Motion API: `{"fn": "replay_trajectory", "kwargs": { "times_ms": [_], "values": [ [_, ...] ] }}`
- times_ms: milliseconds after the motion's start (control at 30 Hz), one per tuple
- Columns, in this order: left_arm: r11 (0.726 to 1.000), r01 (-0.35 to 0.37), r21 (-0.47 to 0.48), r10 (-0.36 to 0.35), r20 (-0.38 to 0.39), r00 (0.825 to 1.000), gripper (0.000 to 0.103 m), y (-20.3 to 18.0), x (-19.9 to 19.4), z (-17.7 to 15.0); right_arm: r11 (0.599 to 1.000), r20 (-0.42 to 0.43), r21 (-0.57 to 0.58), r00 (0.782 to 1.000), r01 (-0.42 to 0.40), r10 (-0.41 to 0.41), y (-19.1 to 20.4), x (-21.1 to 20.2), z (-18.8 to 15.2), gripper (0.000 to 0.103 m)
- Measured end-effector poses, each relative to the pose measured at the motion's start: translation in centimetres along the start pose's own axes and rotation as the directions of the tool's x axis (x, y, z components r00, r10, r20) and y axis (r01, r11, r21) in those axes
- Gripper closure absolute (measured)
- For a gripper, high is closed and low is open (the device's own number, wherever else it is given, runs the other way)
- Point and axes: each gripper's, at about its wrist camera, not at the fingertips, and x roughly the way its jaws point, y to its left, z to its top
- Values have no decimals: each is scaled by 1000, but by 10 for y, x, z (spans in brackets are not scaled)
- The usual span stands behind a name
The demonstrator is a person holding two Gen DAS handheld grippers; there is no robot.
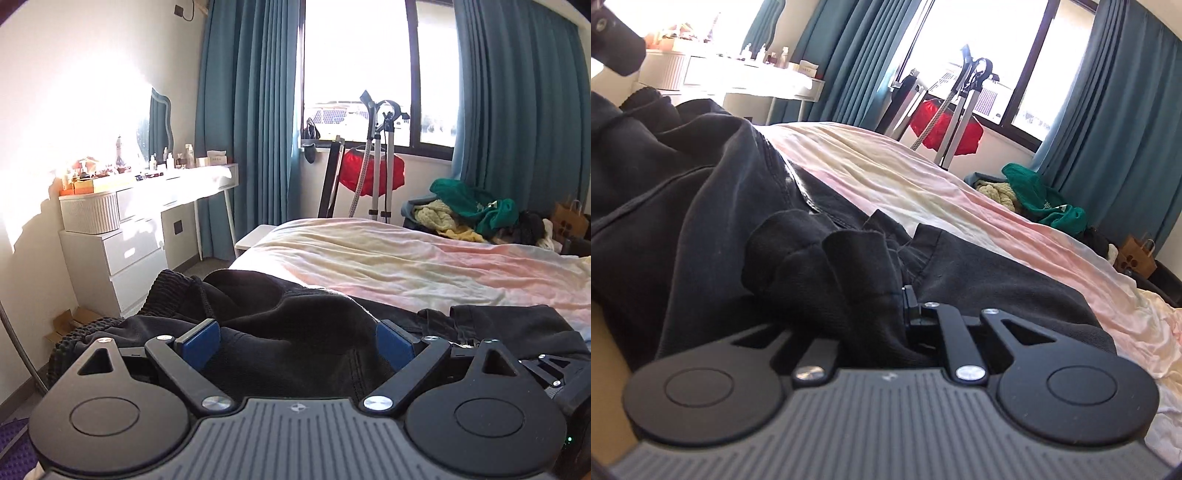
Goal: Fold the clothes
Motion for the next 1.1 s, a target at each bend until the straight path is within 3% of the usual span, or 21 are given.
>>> {"fn": "replay_trajectory", "kwargs": {
  "times_ms": [167, 367, 433, 500, 533, 567, 667, 867, 1100],
  "values": [
    [1000, 18, -18, -18, 2, 1000, 10, -1, 2, 2, 995, 82, 67, 995, -68, 63, -11, -19, 21, 92],
    [999, 29, -17, -29, -22, 999, 10, -5, 7, 0, 976, 28, 135, 985, -171, 169, -2, 1, 3, 88],
    [999, 40, -10, -40, -27, 999, 10, -6, 7, -1, 955, 35, 199, 975, -220, 218, -8, -1, 4, 76],
    [999, 40, 6, -39, -22, 999, 10, -7, 4, -1, 919, 41, 259, 954, -298, 298, -13, -2, 5, 30],
    [999, 40, 10, -40, -17, 999, 10, -7, 2, -1, 897, 46, 288, 940, -336, 337, -16, -3, 5, 19],
    [999, 42, 9, -42, -11, 999, 10, -6, 0, 0, 880, 57, 309, 930, -362, 363, -17, -6, 5, 16],
    [999, 46, -1, -46, 3, 999, 10, 0, -10, 0, 854, 60, 367, 925, -370, 375, -23, -15, 7, 16],
    [997, 72, -12, -72, 12, 997, 9, 10, -36, -7, 793, 106, 506, 937, -340, 334, -70, -54, 23, 16],
    [994, 110, 17, -111, 10, 994, 8, 0, -54, -14, 828, 124, 487, 960, -279, 251, -107, -92, 13, 16]
  ]
}}
